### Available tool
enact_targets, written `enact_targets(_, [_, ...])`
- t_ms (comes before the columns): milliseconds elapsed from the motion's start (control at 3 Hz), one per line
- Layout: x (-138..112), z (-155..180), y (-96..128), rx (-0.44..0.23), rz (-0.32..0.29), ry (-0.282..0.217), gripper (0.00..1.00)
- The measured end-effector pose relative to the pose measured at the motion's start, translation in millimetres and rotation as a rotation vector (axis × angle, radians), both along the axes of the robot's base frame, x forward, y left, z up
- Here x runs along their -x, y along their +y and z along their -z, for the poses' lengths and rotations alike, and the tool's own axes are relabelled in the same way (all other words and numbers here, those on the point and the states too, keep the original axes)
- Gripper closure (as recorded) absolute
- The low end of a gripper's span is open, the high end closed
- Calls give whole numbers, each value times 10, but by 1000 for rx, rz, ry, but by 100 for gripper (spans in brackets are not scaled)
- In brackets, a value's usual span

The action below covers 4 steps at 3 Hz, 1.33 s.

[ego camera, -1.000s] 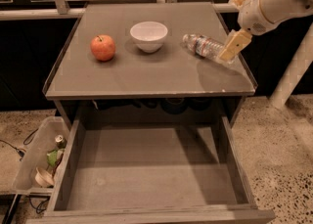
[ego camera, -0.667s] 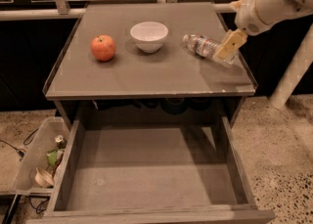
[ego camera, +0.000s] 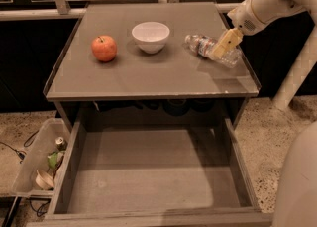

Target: Place water bottle into top drawer

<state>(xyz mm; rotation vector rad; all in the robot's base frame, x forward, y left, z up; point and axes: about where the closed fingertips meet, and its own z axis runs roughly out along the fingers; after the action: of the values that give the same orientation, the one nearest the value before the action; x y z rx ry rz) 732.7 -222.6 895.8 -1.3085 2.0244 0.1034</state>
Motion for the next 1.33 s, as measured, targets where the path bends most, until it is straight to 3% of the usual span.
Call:
enact_targets(1000, [36,402,59,-8,36,163,0])
enact_targets(1333, [37,406,59,-8,36,164,0])
